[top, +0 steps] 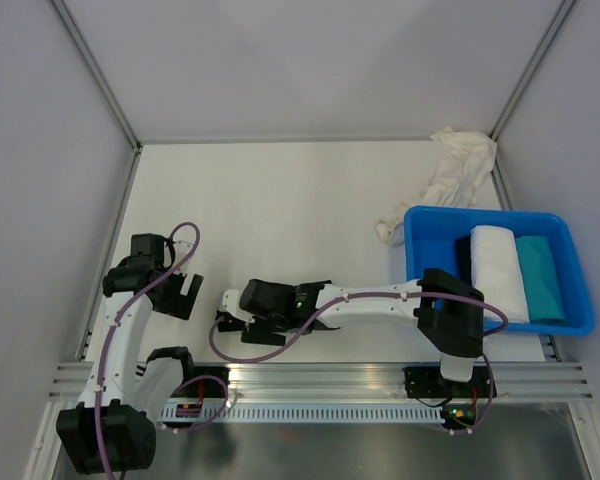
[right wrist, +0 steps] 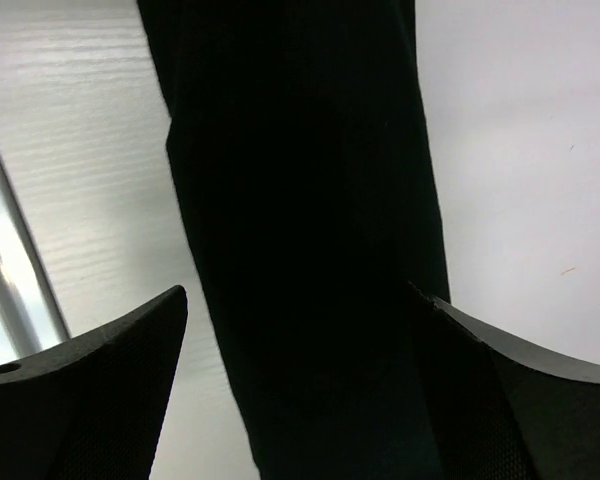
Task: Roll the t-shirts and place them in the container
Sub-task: Place the rolled tshirt into the container
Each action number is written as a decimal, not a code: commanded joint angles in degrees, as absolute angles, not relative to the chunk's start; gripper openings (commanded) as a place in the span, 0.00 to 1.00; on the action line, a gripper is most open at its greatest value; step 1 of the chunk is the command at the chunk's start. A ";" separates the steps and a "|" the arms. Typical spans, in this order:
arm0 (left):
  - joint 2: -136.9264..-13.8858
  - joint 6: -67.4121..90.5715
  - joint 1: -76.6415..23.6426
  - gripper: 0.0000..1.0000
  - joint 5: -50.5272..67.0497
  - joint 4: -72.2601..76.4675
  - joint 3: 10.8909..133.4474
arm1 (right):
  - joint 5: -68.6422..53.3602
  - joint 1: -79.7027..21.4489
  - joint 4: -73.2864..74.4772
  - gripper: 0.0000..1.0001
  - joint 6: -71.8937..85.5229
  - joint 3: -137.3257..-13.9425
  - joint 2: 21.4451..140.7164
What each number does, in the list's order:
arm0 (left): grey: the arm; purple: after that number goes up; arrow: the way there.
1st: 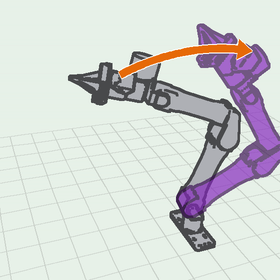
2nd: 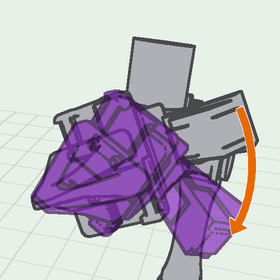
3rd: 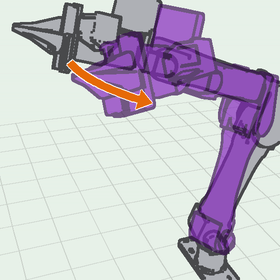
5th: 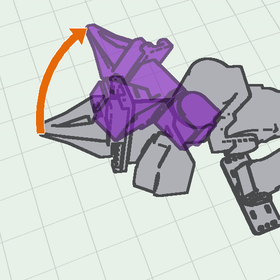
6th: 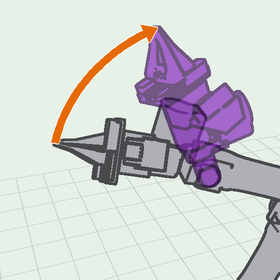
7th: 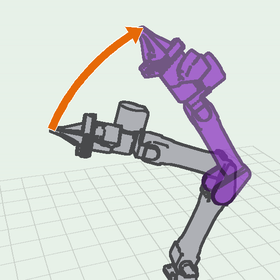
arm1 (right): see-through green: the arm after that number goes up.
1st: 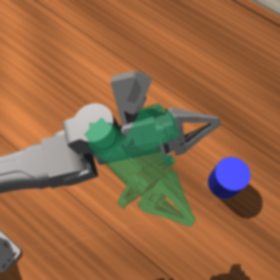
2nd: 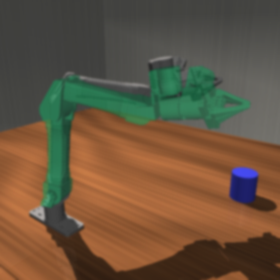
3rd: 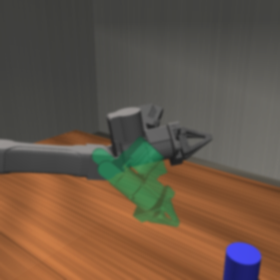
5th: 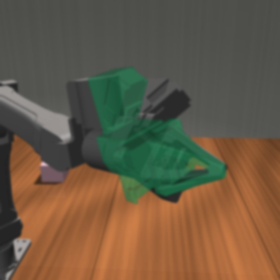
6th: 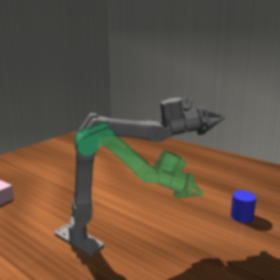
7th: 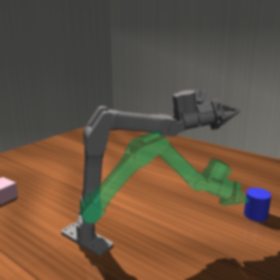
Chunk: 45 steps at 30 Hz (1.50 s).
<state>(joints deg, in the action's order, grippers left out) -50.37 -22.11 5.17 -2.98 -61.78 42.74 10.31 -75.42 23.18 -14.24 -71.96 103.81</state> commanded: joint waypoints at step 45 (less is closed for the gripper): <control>-51.32 -25.57 5.45 1.00 6.24 -61.00 46.49 | 4.83 -59.68 31.12 0.42 10.54 -72.35 113.04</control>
